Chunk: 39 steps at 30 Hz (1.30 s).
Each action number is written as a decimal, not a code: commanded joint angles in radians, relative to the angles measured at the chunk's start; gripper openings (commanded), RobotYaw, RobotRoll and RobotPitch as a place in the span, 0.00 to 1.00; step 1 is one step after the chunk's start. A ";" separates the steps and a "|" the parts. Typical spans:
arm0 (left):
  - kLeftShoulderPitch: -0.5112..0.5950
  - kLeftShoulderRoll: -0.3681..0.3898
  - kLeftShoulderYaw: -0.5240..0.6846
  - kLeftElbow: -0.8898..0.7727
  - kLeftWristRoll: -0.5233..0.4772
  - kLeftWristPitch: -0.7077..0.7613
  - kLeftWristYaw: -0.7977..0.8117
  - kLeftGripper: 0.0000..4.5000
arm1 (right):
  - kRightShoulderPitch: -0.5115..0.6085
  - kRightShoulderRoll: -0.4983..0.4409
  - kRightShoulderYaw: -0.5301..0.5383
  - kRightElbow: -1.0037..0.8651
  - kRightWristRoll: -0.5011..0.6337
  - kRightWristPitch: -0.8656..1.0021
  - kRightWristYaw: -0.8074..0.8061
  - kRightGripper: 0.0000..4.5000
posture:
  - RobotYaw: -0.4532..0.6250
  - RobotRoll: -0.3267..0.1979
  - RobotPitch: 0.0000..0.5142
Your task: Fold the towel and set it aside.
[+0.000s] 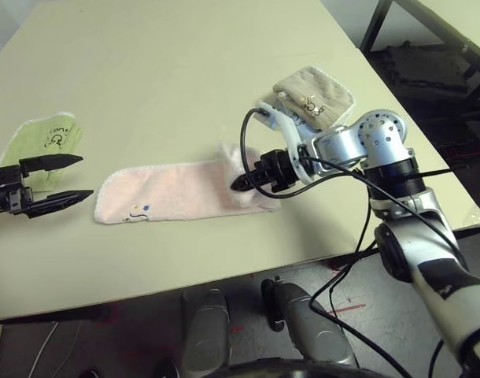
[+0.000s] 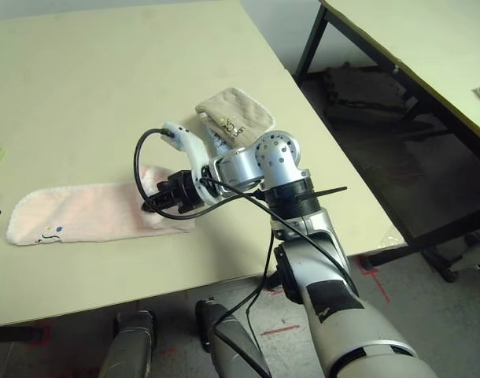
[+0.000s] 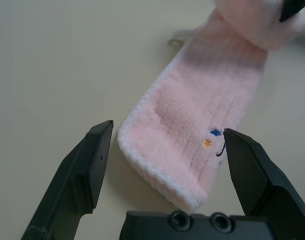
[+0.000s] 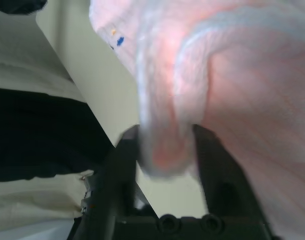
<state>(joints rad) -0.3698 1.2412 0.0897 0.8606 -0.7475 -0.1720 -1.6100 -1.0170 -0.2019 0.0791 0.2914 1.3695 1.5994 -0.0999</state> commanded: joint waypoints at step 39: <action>-0.008 0.024 0.023 0.024 0.016 -0.004 -0.004 1.00 | 0.478 -0.069 0.415 -0.209 -1.060 -1.126 0.882 0.01 | 0.39 0.62 0.41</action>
<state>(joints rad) -0.3742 1.2480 0.0991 0.8768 -0.7455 -0.1718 -1.6100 -0.5441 -0.2534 0.4418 0.0555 0.3719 0.4959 0.7523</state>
